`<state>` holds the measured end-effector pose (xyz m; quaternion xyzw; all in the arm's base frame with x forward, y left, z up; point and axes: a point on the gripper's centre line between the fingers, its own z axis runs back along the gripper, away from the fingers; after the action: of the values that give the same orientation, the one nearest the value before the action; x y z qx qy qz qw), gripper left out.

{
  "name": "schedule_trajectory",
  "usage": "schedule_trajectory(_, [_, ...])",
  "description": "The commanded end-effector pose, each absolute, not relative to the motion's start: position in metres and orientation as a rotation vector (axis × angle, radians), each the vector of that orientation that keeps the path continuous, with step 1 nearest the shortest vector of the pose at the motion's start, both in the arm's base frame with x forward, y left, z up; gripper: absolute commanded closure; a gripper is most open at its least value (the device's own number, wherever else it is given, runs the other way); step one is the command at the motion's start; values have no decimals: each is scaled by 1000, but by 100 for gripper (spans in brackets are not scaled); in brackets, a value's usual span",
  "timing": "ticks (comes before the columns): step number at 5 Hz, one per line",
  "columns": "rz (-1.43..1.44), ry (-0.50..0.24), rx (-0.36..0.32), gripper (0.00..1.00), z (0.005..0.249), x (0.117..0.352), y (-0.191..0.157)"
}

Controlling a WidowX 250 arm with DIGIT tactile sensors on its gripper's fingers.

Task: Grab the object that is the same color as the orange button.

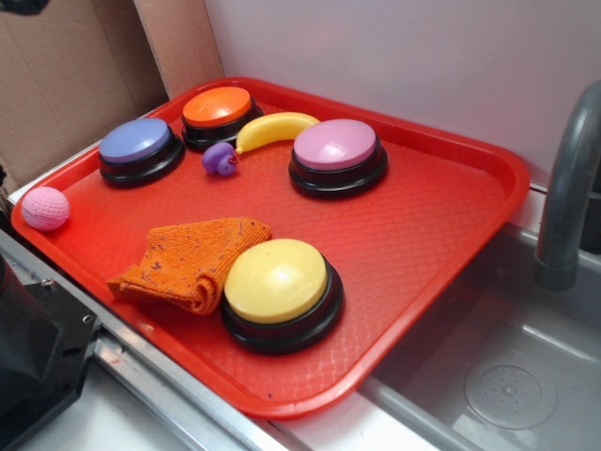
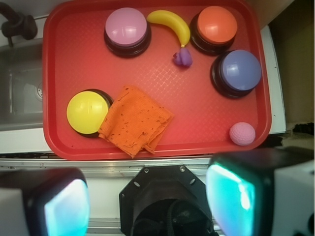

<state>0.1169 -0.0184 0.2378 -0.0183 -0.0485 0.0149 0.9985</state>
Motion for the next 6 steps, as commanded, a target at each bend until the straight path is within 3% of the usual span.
schedule_trajectory(1, [30,-97,-37,0,238,117,-18])
schedule_trajectory(2, [226,-98,-92,0,220,123,-13])
schedule_trajectory(3, [480,-73,-122,0,182,135,-8])
schedule_trajectory(5, [704,-62,-45,0,100,155,-4])
schedule_trajectory(6, [775,-65,-48,0,56,160,-2])
